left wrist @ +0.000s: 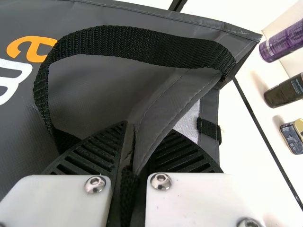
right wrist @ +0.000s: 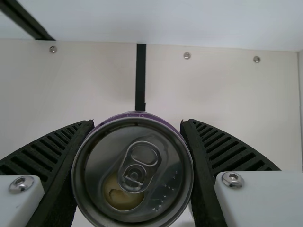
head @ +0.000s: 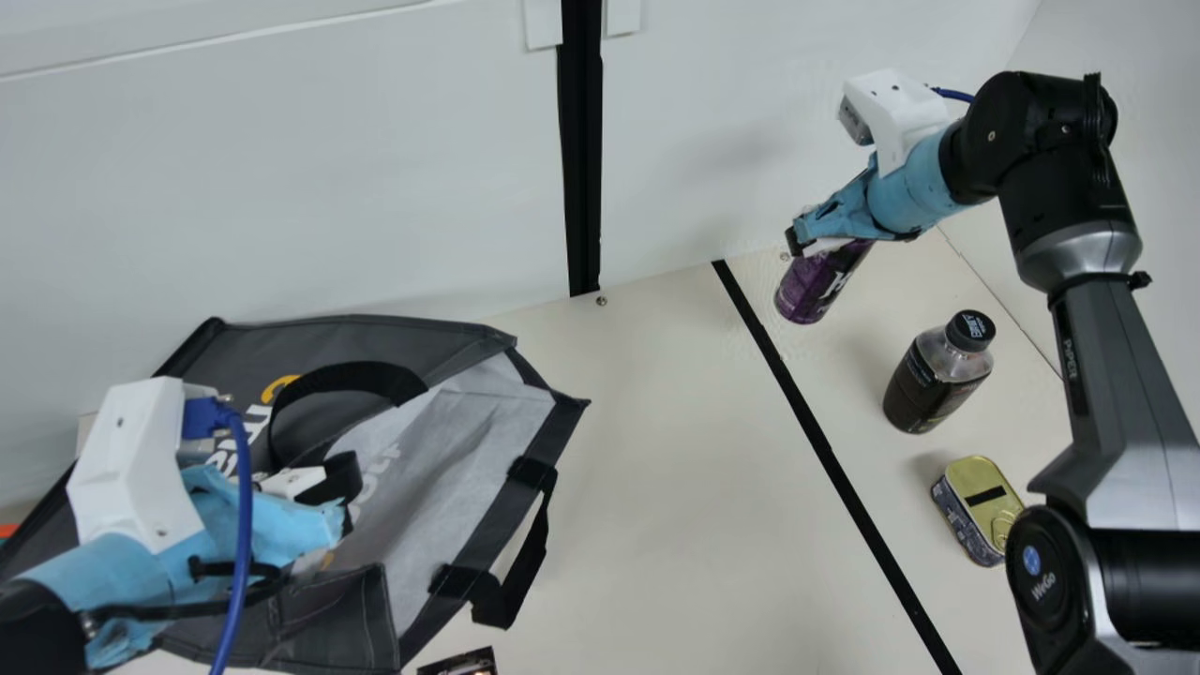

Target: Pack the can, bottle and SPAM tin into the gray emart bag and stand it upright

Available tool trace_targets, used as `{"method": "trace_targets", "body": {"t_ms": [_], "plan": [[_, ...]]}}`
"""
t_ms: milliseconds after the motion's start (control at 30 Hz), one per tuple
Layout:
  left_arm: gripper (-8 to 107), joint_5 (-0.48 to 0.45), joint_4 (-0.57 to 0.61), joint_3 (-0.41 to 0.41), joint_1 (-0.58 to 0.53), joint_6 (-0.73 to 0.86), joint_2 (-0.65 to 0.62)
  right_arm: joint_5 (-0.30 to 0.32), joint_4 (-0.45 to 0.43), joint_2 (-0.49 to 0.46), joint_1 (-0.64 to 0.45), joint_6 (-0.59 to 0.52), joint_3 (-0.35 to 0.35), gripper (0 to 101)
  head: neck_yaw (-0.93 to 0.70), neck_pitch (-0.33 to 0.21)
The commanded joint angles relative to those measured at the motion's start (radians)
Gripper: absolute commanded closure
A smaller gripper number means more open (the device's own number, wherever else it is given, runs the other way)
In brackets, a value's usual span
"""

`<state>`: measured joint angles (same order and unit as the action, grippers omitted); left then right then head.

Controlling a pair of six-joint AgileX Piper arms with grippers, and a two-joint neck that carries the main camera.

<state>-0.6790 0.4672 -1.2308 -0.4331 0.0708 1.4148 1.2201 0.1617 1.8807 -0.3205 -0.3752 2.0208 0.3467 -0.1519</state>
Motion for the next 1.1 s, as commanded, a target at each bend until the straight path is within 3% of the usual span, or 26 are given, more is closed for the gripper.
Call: {"method": "trace_targets", "body": {"t_ms": [0,733,1067], "plan": [[107,0.0,0.0,0.0,0.0,0.0,0.0,0.0,0.0,-0.02,0.009,-0.006,-0.028,101,0.002,-0.023],[107,0.0,0.0,0.0,0.0,0.0,0.0,0.0,0.003,-0.238,0.146,-0.048,-0.27,101,0.002,-0.023],[107,0.0,0.0,0.0,0.0,0.0,0.0,0.0,0.046,-0.316,0.197,-0.116,-0.389,101,0.002,-0.023]]}}
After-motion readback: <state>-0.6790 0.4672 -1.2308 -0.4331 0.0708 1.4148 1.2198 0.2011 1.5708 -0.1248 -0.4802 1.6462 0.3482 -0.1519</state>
